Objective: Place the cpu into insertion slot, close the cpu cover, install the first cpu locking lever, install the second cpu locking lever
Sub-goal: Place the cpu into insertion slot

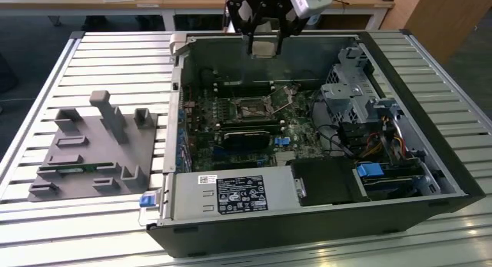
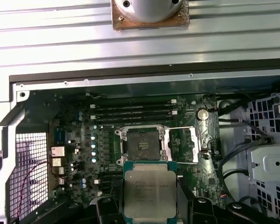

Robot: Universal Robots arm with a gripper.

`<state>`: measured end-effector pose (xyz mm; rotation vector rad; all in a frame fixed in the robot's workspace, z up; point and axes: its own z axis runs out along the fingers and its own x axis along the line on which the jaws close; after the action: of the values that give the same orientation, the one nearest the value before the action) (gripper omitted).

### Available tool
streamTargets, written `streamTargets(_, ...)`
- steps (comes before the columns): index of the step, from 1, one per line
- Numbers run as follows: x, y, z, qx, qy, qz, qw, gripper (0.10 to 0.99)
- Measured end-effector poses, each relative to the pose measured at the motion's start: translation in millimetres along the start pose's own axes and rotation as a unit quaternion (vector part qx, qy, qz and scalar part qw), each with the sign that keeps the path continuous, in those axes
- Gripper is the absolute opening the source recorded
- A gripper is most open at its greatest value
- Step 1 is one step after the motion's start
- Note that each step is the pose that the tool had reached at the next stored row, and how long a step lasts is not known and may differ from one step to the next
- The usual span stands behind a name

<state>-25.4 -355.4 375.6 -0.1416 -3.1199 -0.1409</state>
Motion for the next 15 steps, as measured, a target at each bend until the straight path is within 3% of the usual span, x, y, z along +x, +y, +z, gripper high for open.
streamTargets(15, 0.0, 0.0, 0.1, -0.0009, -0.0038, 0.042, 0.9991, 0.541)
